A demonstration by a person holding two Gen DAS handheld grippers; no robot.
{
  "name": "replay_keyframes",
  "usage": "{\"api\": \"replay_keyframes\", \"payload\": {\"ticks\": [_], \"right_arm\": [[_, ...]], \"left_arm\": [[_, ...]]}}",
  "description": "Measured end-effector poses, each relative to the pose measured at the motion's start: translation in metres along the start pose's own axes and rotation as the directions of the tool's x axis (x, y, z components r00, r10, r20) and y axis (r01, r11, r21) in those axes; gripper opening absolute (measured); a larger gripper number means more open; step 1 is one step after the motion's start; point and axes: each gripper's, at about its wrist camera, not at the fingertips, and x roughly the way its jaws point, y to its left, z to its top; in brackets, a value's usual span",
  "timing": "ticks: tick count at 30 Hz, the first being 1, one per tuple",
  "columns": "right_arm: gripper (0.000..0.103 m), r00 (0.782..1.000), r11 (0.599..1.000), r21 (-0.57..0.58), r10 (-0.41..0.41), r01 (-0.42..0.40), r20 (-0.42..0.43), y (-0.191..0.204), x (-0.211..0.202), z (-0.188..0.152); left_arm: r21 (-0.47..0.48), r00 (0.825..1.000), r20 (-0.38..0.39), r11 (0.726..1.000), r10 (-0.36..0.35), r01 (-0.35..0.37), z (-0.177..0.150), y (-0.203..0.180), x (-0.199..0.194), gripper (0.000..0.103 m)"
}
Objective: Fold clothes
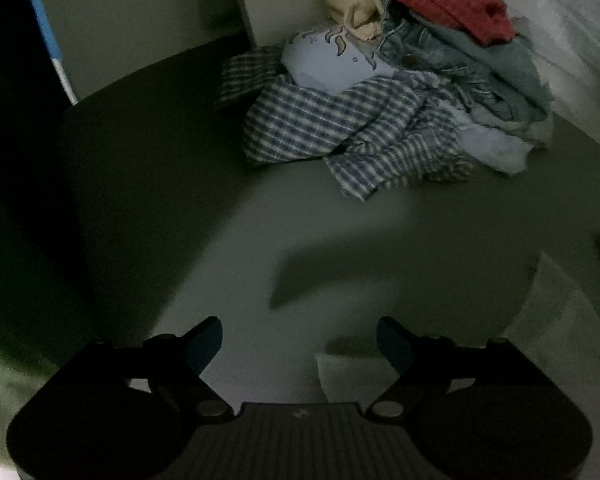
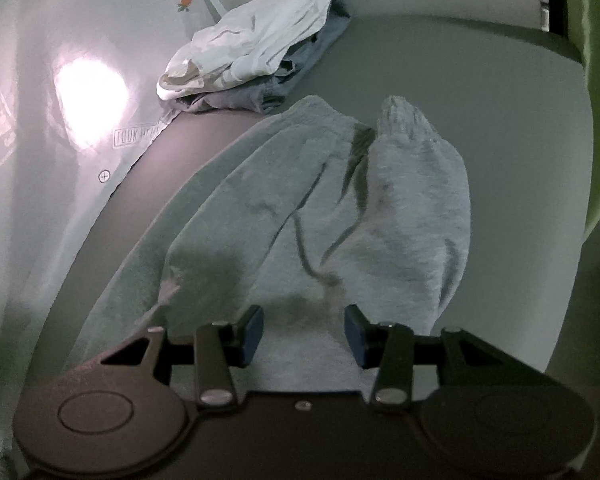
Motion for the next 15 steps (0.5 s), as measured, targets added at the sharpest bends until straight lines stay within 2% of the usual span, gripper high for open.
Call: {"api": "replay_keyframes", "payload": {"ticks": [5, 10, 15], "right_arm": [[0.047, 1.000, 0.998, 0.060, -0.019, 0.018, 0.013, -0.047, 0.014, 0.040], [0.048, 0.998, 0.997, 0.073, -0.042, 0.039, 0.038, -0.092, 0.018, 0.070], [0.049, 1.000, 0.995, 0.097, 0.023, -0.024, 0.019, -0.113, 0.028, 0.079]], "left_arm": [[-0.102, 0.998, 0.003, 0.993, -0.062, 0.062, -0.041, 0.007, -0.038, 0.085], [-0.067, 0.994, -0.022, 0.992, -0.112, 0.110, -0.081, -0.004, -0.054, 0.084], [-0.101, 0.982, -0.053, 0.979, -0.183, 0.177, -0.093, -0.014, -0.048, 0.077]]}}
